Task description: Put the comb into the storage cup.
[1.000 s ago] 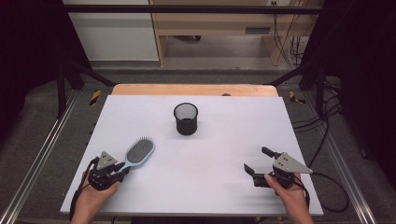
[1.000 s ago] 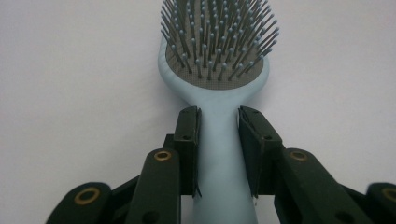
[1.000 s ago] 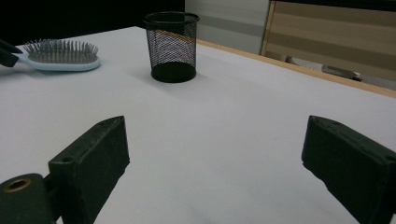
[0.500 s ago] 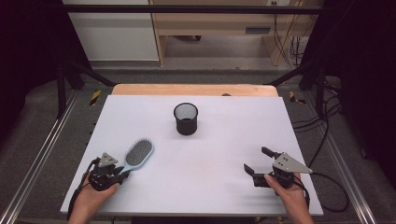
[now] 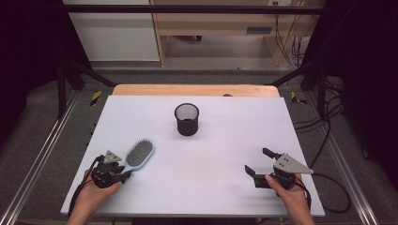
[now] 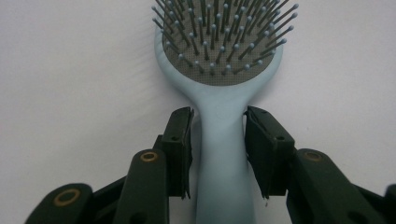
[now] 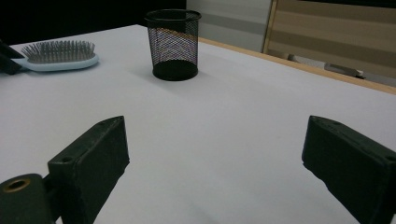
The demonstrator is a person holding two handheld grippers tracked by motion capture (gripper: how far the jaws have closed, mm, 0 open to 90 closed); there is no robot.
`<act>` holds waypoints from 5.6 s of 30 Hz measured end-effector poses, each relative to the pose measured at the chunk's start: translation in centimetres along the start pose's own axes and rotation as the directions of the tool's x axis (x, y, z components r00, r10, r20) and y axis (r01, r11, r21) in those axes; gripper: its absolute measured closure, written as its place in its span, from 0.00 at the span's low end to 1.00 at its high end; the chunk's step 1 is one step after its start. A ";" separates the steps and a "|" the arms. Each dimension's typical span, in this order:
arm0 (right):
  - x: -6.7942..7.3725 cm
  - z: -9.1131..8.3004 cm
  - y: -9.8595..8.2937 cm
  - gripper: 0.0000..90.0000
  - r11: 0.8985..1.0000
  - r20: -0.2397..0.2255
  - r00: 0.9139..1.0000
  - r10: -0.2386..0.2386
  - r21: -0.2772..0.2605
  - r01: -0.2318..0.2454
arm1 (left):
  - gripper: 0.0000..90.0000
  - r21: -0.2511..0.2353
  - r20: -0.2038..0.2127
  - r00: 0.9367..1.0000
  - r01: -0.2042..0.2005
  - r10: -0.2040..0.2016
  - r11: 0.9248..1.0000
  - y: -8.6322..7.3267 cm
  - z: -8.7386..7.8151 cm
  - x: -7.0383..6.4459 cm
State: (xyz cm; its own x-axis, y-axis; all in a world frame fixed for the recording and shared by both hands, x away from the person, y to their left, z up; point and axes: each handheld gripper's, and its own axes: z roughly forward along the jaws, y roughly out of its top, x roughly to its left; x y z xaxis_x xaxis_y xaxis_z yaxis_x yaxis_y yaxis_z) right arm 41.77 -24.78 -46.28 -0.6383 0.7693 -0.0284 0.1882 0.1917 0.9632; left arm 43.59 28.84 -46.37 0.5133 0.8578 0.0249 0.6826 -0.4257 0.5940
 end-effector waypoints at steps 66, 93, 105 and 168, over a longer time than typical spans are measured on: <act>5.7 9.2 7.8 0.06 0.966 -0.194 0.947 0.254 0.011 -0.257 | 0.77 -0.427 0.011 0.986 -0.146 0.166 0.893 10.2 -2.0 -8.8; 5.9 12.6 11.2 0.15 0.870 -0.290 0.834 0.470 -0.009 -0.494 | 0.77 -0.484 0.050 0.968 -0.193 0.247 0.853 12.4 -0.2 -14.0; 5.2 12.7 11.0 0.31 0.835 -0.305 0.794 0.527 0.013 -0.550 | 0.77 -0.497 0.061 0.969 -0.180 0.241 0.849 12.5 0.0 -14.1; 4.0 10.8 13.2 0.60 0.857 -0.164 0.860 0.482 -0.114 -0.502 | 0.06 -0.648 0.013 1.000 0.002 0.008 0.762 4.3 -2.2 -4.3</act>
State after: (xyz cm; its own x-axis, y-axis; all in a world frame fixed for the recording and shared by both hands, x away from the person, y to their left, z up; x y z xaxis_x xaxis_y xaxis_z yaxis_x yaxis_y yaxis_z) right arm 49.80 -12.57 -36.54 -0.5810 0.6543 0.4841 0.3971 -0.2914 0.8703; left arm 43.19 23.96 -42.17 0.5258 0.8504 0.0193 0.1843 -0.1360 0.9734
